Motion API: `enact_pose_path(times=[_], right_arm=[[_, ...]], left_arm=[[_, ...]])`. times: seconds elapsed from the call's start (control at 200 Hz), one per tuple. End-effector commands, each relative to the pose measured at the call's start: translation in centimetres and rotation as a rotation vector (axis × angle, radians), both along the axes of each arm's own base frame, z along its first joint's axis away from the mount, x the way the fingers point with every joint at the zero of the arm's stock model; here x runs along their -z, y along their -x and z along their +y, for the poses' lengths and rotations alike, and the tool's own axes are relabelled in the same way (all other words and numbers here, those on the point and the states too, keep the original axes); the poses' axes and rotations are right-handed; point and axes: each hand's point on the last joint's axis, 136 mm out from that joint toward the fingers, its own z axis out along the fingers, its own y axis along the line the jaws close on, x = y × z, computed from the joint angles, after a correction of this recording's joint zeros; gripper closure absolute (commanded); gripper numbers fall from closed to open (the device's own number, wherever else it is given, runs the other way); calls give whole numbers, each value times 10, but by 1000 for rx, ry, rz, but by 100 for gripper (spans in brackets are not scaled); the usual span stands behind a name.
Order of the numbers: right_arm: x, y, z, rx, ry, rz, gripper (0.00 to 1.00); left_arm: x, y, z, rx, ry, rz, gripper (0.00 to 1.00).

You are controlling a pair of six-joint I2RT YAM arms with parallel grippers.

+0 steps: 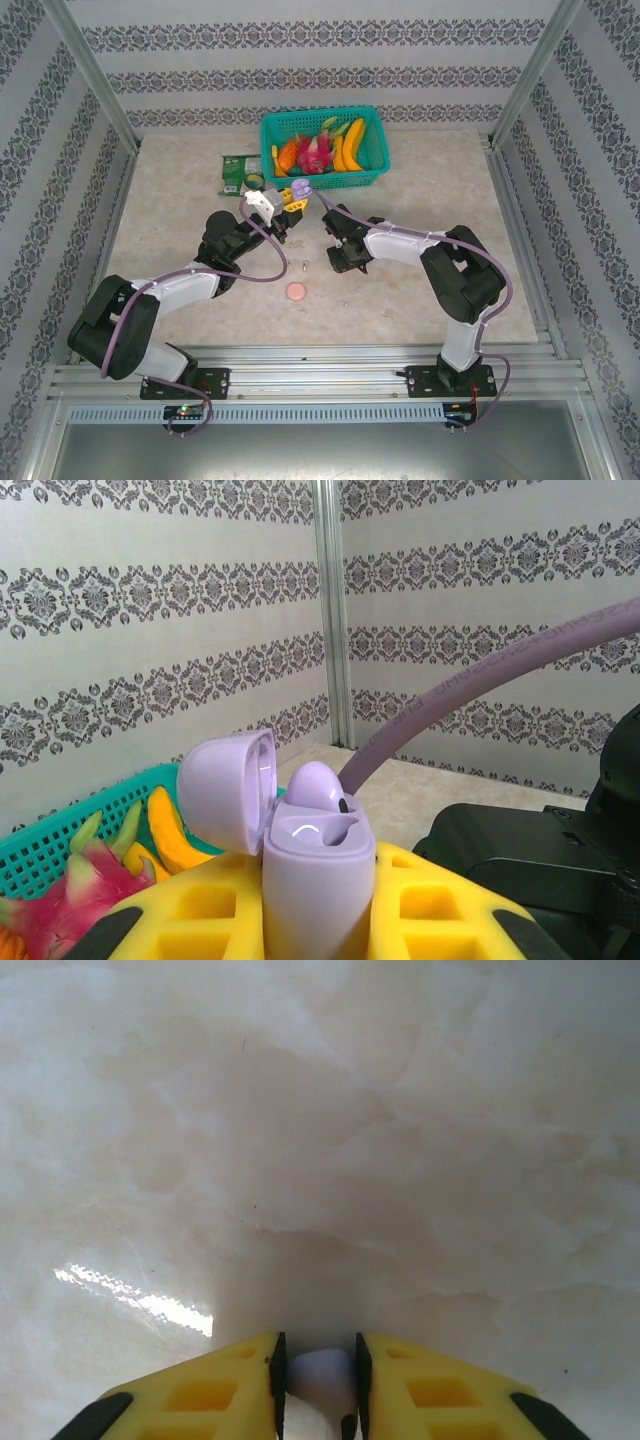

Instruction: Insert the wireless bluetooth earbuds into the charging case

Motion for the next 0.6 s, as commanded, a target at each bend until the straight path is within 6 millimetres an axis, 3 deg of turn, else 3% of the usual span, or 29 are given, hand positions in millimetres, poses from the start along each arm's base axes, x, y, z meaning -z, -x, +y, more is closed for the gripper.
enact_pose_path(times=[0.0, 0.29, 0.595], right_arm=[[17, 18, -5, -38, 56, 47, 77], [-2, 14, -7, 3, 28, -9, 83], [-48, 7, -19, 85, -46, -124, 84]], left_arm=[[-22, 4, 2, 13, 34, -65, 100], [-22, 3, 1, 14, 38, -62, 100], [-22, 2, 1, 16, 36, -61, 100]])
